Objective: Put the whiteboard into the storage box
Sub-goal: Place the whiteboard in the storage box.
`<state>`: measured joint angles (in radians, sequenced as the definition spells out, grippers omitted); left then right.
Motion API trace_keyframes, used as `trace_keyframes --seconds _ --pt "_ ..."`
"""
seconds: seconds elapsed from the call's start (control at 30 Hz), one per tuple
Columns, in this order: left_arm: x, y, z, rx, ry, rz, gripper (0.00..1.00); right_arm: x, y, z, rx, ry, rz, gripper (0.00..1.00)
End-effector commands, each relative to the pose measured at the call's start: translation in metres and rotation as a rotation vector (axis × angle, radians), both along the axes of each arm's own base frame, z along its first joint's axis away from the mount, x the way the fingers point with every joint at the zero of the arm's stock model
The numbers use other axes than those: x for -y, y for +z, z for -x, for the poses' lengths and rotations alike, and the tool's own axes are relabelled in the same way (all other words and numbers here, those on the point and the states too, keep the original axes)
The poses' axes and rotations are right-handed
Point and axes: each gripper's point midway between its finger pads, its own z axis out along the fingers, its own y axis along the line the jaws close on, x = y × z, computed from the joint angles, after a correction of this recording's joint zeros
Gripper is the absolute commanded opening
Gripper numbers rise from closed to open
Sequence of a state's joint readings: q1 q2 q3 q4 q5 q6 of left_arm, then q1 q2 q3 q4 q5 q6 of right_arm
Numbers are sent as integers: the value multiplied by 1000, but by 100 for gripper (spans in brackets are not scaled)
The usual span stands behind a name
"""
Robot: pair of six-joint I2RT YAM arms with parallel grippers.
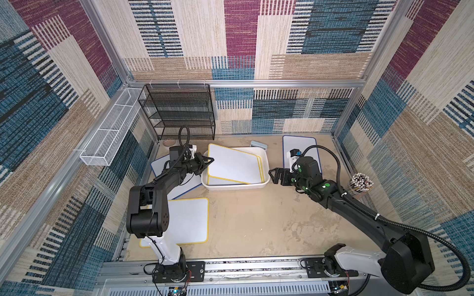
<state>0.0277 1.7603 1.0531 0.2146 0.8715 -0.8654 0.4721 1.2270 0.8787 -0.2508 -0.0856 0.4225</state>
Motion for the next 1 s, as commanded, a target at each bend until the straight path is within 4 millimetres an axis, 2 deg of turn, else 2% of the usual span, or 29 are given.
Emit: trace_keyframes --seconds 0.0,0.1,0.3,0.83,0.97 --pt "8 10 -2 58 -46 17 0 0 1 -4 16 -15 -7 100" --pt "9 5 -3 44 -45 12 0 0 -3 -4 11 -20 -12 100" --pt "7 -10 -3 -16 -35 -34 9 3 -10 -2 0 -33 -9 100" --pt "-5 -36 -5 -116 -42 -145 51 4 -19 2 -10 -32 -12 100" --pt "-10 -41 -6 -123 -36 -178 66 5 -21 3 -12 -33 -10 100"
